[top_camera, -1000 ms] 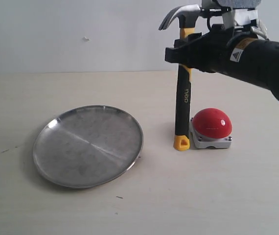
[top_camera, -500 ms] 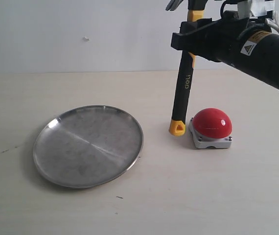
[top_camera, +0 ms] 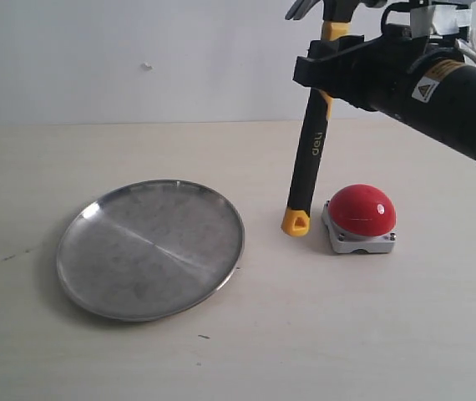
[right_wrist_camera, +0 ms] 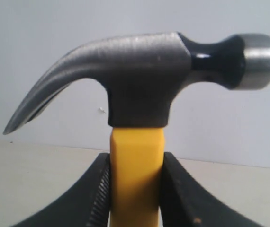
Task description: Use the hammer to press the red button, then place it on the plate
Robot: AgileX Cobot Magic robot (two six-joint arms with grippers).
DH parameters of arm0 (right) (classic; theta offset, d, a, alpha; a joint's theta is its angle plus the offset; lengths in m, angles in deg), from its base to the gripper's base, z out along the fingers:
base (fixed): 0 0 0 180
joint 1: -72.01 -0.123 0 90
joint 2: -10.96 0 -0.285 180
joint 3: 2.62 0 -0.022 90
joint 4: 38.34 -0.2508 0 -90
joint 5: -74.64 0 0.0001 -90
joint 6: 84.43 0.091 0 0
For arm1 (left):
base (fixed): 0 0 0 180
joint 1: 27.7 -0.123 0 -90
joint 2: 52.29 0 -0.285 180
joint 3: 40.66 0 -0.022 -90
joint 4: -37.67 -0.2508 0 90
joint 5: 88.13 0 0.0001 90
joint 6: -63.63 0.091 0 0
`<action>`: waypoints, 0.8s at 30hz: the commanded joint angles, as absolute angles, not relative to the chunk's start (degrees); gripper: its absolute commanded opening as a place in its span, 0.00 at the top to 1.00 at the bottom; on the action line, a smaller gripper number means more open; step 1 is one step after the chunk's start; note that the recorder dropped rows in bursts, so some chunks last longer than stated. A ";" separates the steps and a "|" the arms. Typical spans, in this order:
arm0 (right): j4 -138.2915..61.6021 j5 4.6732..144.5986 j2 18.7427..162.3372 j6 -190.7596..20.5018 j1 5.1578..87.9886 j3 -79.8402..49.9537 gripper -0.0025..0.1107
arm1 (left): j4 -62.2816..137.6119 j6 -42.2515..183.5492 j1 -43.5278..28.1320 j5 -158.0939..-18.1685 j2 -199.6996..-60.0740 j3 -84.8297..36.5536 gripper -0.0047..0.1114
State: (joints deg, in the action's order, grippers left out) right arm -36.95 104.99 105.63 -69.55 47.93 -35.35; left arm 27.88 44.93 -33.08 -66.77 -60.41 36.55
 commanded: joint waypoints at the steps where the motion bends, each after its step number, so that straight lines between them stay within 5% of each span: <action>1: -36.99 116.44 104.56 -69.09 47.98 -37.42 0.98 | 27.74 44.83 -33.22 -67.17 -60.07 36.55 0.96; 7: -35.22 117.25 104.56 -68.95 47.98 -37.70 0.98 | 25.02 49.00 -33.22 -70.94 -60.07 36.55 0.96; 24: -34.36 117.90 104.56 -68.85 47.98 -37.70 0.98 | 31.80 28.31 -33.22 -126.93 -60.07 36.55 0.96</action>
